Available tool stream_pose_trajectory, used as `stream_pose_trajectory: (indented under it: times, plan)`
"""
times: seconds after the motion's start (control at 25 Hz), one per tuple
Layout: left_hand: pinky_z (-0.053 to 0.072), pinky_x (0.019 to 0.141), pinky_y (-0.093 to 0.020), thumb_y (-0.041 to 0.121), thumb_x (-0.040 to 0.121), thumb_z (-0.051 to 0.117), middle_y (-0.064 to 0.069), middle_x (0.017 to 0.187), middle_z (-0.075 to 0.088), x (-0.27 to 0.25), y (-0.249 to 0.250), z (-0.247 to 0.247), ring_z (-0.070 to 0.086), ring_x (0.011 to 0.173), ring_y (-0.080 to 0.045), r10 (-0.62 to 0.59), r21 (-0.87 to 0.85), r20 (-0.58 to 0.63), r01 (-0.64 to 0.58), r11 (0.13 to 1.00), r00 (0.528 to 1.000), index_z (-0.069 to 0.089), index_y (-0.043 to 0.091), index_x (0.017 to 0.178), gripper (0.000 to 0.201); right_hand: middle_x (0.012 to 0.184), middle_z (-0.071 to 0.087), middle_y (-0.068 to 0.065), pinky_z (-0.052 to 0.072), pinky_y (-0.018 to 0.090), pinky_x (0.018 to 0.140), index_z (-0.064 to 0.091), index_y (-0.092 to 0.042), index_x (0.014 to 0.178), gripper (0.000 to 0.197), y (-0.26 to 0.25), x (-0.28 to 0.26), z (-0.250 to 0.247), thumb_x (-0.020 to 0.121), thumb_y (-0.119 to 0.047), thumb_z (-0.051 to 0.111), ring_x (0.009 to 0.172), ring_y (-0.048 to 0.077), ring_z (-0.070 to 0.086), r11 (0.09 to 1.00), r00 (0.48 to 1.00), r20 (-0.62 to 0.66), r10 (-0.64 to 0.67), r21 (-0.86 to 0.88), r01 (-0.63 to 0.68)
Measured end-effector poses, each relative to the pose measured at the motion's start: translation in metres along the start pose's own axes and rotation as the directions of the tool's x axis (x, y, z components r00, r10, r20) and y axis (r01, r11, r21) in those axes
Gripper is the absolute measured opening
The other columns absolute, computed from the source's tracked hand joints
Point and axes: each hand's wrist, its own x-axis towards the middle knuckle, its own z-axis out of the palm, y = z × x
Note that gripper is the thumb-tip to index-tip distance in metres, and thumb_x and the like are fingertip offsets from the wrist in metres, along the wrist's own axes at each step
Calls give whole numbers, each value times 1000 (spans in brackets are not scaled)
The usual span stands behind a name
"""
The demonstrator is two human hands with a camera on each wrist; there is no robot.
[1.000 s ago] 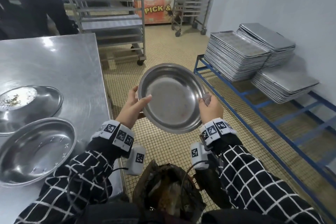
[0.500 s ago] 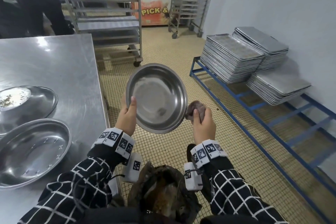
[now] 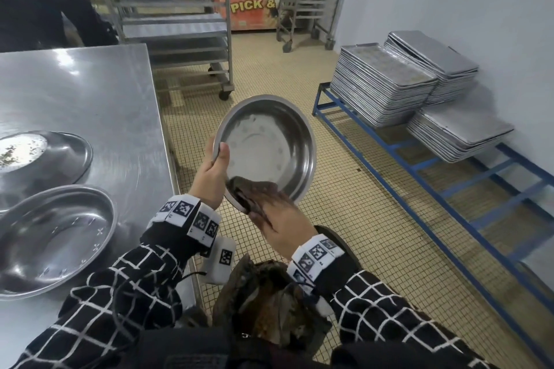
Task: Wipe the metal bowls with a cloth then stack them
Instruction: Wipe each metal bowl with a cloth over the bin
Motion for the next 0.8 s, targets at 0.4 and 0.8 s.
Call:
stream_pose_trajectory:
  times: [0.4,0.8]
  plan:
    - [35,68,7,35,102,30,22,110,49,-2,14,4,49,97,13,112,25,-35,-111,993,993,32,25,140,39,146,42,-7,31,27,112,34,-25,145,46,-30,10,4,102,-39,28,134,9,38,952,982,-186,4,301,53]
    - [39,69,-2,42,102,25,17,97,56,-8,10,-2,54,93,3,-34,90,69,28,996,997,50,25,117,34,159,1,-5,33,47,111,6,-27,151,56,51,14,-31,100,-47,19,144,22,15,881,836,-277,473,129,-456]
